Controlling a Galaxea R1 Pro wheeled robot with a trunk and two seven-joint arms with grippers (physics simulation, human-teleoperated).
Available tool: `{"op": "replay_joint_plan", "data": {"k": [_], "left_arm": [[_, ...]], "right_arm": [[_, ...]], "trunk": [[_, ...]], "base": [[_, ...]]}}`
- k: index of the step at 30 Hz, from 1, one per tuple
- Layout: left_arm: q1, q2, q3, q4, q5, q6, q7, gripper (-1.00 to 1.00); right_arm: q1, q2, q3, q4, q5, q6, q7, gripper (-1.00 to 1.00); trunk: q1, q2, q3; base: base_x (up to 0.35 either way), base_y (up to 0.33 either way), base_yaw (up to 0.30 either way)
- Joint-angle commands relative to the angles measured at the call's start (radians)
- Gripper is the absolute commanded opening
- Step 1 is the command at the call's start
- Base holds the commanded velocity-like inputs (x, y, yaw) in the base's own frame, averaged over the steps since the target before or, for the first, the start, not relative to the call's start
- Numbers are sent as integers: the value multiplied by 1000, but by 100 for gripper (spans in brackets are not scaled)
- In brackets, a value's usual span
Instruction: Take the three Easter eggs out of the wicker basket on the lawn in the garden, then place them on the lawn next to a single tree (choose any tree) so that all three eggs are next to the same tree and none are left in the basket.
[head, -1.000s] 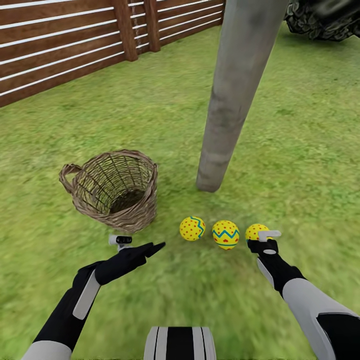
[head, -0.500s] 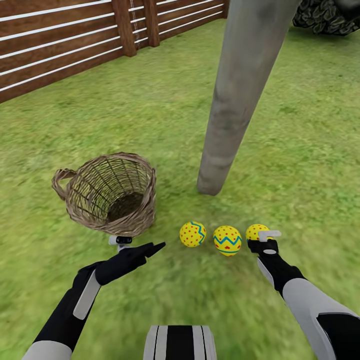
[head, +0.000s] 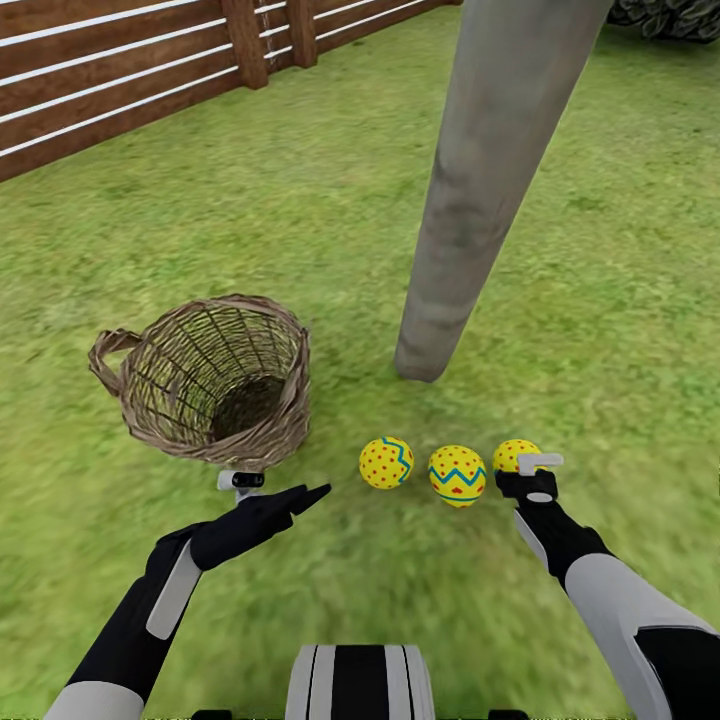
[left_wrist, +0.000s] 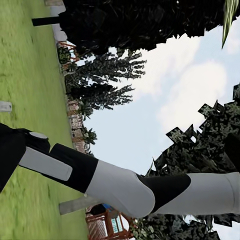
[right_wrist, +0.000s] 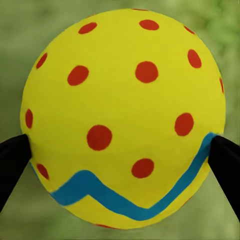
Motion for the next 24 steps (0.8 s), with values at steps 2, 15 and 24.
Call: {"op": "replay_joint_plan", "data": {"k": [2, 15, 24], "left_arm": [[0, 0, -1, 0, 4, 10, -1, 100], [0, -1, 7, 0, 5, 15, -1, 100], [0, -8, 7, -1, 4, 17, 0, 100]], "right_arm": [[1, 0, 8, 30, -9, 5, 1, -100], [1, -2, 1, 6, -15, 6, 5, 100], [11, -22, -12, -223, -23, 142, 6, 100]], "trunk": [[0, 0, -1], [-3, 2, 30], [-7, 4, 65]], "base": [[0, 0, 0], [0, 0, 0], [0, 0, 0]]}}
